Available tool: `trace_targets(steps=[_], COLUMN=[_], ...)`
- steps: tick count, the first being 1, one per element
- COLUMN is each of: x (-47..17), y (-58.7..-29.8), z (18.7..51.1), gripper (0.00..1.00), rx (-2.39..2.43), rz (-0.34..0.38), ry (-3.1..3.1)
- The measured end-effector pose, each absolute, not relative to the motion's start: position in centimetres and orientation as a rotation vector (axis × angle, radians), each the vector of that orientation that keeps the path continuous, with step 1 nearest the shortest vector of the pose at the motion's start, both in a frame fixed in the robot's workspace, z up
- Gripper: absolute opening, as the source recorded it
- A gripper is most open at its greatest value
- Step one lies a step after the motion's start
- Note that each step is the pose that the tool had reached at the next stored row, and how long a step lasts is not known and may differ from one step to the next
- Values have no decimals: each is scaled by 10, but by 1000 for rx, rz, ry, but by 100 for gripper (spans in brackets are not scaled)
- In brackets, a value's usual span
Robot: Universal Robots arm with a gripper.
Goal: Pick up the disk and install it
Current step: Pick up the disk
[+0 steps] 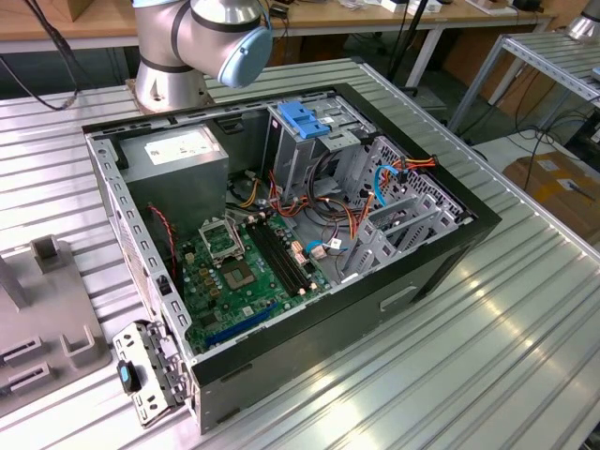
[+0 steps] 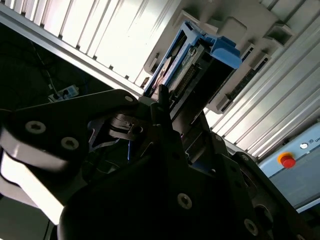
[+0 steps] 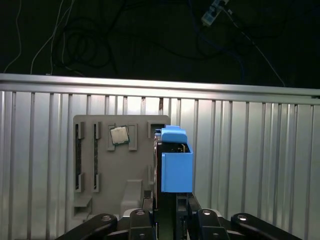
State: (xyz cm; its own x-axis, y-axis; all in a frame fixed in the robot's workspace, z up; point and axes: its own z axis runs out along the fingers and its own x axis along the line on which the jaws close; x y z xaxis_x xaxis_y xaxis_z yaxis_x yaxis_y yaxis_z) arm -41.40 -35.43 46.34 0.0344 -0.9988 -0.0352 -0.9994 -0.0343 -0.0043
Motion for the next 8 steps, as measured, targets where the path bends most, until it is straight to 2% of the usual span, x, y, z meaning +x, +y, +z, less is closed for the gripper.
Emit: trace_targets(steps=[8], x=[-414], y=[-354], z=[464], gripper=[35], rx=[-2240], rz=[34], ry=[2164])
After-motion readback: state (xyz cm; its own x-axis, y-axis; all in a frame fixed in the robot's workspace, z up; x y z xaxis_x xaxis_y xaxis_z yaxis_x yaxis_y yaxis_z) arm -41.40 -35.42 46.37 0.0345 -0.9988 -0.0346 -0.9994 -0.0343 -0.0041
